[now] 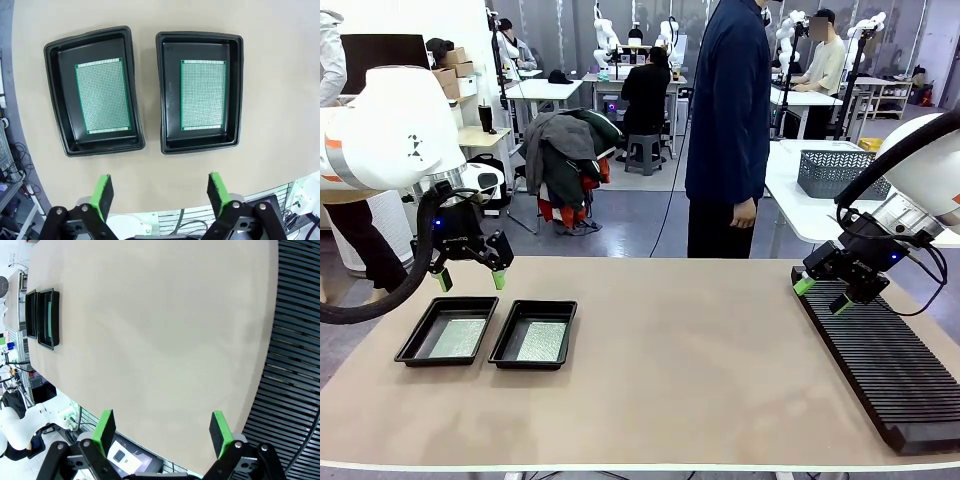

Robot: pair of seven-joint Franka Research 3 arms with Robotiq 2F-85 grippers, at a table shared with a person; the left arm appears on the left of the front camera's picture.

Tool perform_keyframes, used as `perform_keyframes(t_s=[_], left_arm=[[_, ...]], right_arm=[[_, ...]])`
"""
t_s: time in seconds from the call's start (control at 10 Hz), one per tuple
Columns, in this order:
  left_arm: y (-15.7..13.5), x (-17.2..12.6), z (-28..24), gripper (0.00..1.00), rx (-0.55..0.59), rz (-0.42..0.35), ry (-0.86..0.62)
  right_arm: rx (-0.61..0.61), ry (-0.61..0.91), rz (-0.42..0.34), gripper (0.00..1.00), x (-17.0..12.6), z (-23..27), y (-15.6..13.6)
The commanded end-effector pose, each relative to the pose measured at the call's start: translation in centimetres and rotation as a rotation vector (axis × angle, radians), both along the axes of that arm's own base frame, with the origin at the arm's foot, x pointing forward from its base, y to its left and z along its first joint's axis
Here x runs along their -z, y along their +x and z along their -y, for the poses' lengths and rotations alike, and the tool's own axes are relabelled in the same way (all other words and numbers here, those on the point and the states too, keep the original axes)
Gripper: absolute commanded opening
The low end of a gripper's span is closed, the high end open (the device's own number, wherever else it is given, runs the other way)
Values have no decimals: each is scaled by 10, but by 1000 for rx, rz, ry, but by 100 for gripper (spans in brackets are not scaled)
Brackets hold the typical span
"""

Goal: Inspect and transfer BCBs to ESD trays.
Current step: Pick up the ESD tray and place it on the left side of the table.

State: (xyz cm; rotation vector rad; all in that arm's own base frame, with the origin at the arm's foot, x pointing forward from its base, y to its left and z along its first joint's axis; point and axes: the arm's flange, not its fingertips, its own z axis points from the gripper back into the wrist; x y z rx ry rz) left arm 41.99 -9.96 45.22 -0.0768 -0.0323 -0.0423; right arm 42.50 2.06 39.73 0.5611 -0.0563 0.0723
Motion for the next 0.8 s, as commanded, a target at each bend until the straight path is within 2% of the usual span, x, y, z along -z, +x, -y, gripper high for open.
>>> perform_keyframes(t_s=[0.0, 0.7], left_arm=[[0, 2, -1, 100, -3, 2, -1], [0, 2, -1, 100, -3, 2, -1]], right_arm=[[23, -1, -3, 100, 0, -2, 1], [23, -1, -3, 100, 0, -2, 1]])
